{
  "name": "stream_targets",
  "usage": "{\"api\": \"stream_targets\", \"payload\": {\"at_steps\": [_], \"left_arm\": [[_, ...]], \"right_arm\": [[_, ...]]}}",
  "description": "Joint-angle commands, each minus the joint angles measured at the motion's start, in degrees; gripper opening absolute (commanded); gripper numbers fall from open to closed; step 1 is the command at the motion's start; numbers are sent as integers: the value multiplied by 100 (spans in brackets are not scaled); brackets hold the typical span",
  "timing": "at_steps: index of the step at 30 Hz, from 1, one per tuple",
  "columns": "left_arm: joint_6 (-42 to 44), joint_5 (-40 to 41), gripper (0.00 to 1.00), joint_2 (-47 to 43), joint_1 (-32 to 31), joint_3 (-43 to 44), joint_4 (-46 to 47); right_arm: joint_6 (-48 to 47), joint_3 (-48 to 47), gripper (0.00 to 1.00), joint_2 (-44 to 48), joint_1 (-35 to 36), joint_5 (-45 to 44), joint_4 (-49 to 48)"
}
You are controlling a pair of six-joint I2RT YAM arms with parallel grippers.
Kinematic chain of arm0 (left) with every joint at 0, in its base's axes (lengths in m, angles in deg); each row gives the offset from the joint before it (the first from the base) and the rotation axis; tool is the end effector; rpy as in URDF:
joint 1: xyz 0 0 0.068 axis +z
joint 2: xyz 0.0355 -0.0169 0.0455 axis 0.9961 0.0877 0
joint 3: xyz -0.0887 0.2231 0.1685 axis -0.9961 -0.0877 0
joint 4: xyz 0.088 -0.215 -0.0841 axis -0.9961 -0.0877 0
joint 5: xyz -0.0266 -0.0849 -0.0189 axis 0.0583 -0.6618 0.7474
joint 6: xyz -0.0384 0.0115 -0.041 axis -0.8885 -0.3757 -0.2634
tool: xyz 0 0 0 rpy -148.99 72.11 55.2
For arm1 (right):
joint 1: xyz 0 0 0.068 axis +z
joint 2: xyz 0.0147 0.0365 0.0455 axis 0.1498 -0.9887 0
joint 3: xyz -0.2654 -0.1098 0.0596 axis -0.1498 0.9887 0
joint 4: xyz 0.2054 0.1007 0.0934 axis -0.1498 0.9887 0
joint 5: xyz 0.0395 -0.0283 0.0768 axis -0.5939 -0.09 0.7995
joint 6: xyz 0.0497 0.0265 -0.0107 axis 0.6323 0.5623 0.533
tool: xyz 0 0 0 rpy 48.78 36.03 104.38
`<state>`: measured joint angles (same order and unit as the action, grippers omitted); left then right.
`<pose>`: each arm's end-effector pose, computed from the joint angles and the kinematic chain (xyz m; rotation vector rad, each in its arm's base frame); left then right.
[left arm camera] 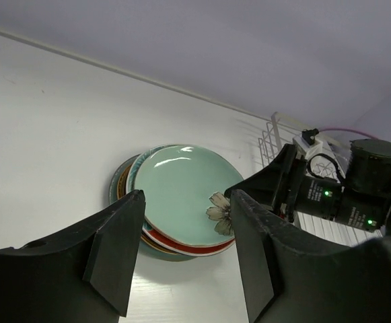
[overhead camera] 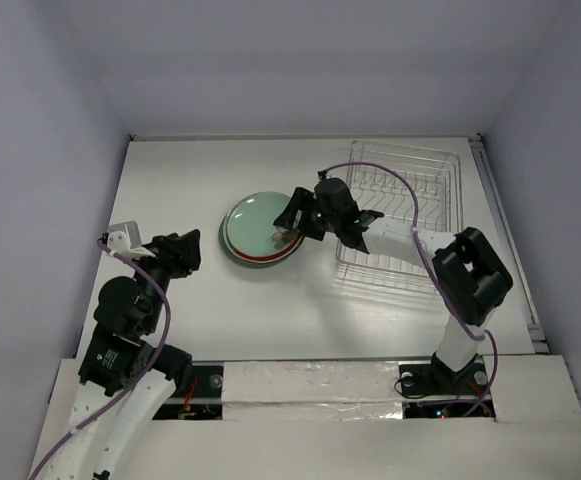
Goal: Unload the plates from the dish rack
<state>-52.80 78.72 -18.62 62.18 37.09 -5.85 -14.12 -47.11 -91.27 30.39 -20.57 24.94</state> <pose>0.0542 -0.0135 0.3520 -0.1789 1.4388 -0.5068 0.3109 0.2581 0.2451 0.1643 2.3102 1.0021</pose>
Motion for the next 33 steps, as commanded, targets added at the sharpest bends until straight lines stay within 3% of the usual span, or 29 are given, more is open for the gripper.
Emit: {"api": "stream_targets", "payload": {"at_steps": [1, 6, 10, 16, 17, 19, 22, 24, 28, 29, 32, 33], "left_arm": [[-9, -21, 51, -29, -24, -29, 153], [-35, -21, 56, -178, -24, -29, 153], [-27, -21, 63, -231, -24, 6, 135], [70, -21, 76, -73, -24, 190, 118], [122, -21, 78, -21, -24, 260, 92], [167, -21, 85, 164, -24, 576, -57], [333, -21, 87, 357, -24, 1102, -233], [447, -21, 89, 410, -24, 1341, -269], [553, -21, 91, 454, -24, 1807, -313], [562, -21, 91, 463, -24, 1842, -313], [562, -21, 92, 445, -24, 1834, -260], [545, -21, 98, 472, -24, 1843, -278]], "right_arm": [[-446, -120, 79, 708, 221, -469, 299], [-841, 37, 98, 1611, 336, -1286, 1151], [-1158, 152, 99, 2245, 336, -1480, 1495], [-1720, 327, 91, 4397, 389, -2332, 1900], [-1834, 354, 86, 4731, 389, -2655, 1935], [-2159, 354, 64, 5663, 389, -2999, 1996], [-2520, 240, 7, 6620, 389, -3711, 2198], [-2704, 179, 0, 6983, 389, -4134, 2348], [-2846, 362, 1, 7748, 389, -4390, 2296], [-2855, 398, 5, 7975, 389, -4390, 2278], [-2916, 433, 37, 8162, 389, -4399, 2260], [-2960, 416, 46, 8197, 389, -4407, 2278]]}}
